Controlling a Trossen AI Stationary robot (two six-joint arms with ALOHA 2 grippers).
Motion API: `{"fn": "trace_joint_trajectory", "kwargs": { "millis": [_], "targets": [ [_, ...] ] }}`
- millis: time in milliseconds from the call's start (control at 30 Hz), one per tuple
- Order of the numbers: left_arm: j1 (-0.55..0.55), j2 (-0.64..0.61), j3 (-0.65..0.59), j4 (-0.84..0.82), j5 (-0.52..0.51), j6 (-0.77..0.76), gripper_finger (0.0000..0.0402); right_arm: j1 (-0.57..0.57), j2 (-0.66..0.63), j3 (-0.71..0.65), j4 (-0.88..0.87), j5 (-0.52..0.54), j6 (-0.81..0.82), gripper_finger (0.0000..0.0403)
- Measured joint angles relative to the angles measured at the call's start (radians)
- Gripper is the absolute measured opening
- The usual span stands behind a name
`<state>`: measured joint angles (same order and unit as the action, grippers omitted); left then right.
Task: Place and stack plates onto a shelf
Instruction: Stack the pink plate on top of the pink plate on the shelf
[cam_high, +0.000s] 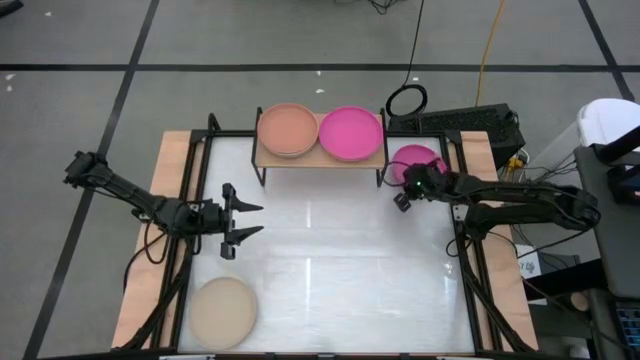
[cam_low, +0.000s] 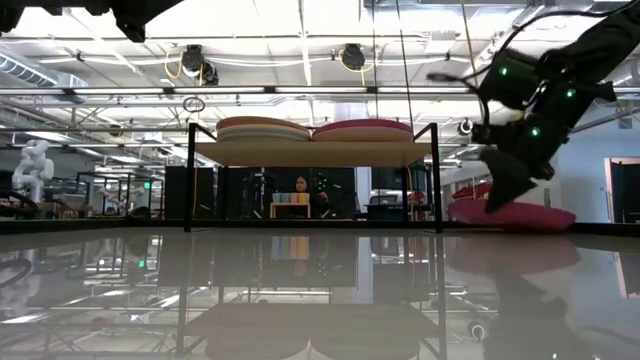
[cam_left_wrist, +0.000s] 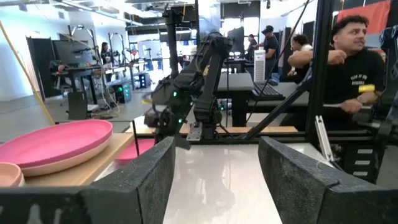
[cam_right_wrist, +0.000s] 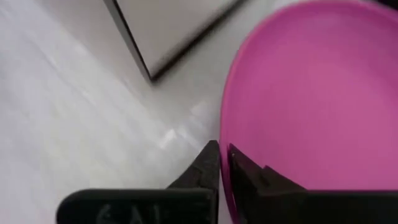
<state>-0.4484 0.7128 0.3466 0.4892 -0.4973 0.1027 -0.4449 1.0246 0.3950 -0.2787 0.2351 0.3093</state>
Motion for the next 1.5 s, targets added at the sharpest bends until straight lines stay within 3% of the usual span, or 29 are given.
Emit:
{"fn": "trace_joint_trajectory", "kwargs": {
  "millis": [367, 633, 900, 1000, 1200, 1500],
  "targets": [
    [0.000, 0.000, 0.000, 0.000, 0.000, -0.026, 0.0234, 0.001, -0.238, 0.000, 0.175, -0.019, 0.065, 0.0000],
    [0.000, 0.000, 0.000, 0.000, 0.000, -0.029, 0.0234, 0.001, -0.340, 0.000, 0.400, 0.059, 0.031, 0.0000],
    [0.000, 0.000, 0.000, 0.000, 0.000, -0.029, 0.0234, 0.002, -0.342, 0.002, 0.646, 0.074, -0.014, 0.0000],
    [0.000, 0.000, 0.000, 0.000, -0.001, -0.026, 0.0234, 0.002, -0.338, 0.004, 0.718, 0.023, -0.060, 0.0000],
    [0.000, 0.000, 0.000, 0.001, -0.001, 0.034, 0.0234, 0.011, -0.317, 0.073, 0.711, -0.003, -0.097, 0.0000],
    [0.000, 0.000, 0.000, 0.001, -0.001, 0.034, 0.0234, 0.084, -0.199, 0.282, 0.669, -0.012, -0.210, 0.0000]
  ]
}}
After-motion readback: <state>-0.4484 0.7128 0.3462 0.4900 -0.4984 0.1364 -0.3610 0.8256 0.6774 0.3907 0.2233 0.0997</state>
